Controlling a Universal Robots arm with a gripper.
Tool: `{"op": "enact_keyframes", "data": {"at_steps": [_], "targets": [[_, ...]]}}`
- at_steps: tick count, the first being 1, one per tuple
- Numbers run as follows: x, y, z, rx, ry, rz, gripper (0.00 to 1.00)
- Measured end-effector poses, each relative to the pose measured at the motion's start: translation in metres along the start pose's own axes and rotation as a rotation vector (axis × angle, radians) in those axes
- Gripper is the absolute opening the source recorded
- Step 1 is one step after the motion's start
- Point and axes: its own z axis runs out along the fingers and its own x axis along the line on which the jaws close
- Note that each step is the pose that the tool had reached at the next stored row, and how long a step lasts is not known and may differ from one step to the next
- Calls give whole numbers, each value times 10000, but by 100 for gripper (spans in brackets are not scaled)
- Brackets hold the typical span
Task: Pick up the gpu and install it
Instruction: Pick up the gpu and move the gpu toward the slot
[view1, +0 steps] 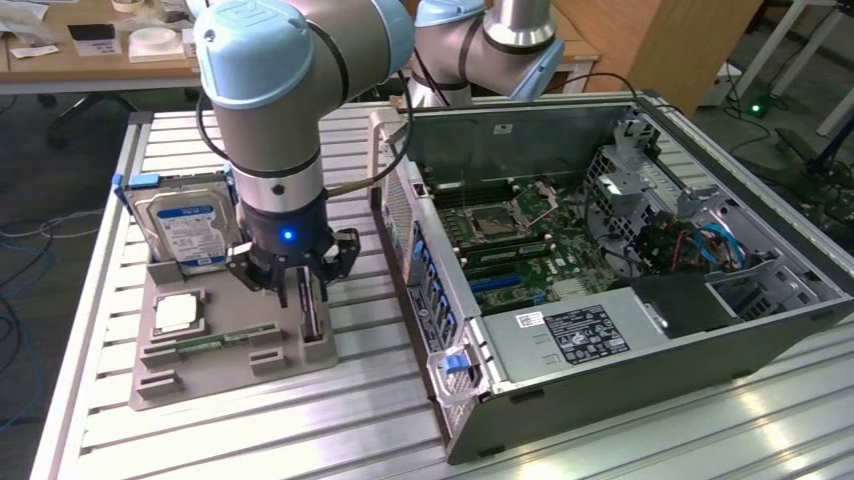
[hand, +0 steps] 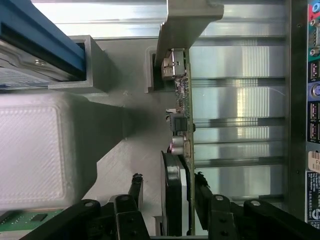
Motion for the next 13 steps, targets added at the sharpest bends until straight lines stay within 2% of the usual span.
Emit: {"op": "enact_keyframes", "data": {"at_steps": [1, 5, 6, 10, 11, 12, 13], "targets": [[-1, 3, 2, 2, -3, 0, 53], [0, 4, 0, 25, 1, -2, 53], [1, 6, 1, 52, -3, 0, 53], [4, 72, 7, 403, -19, -8, 53], [5, 92, 9, 464, -23, -10, 53], [5, 102, 10, 493, -24, -11, 53], [5, 102, 11, 498, -25, -11, 53]]}}
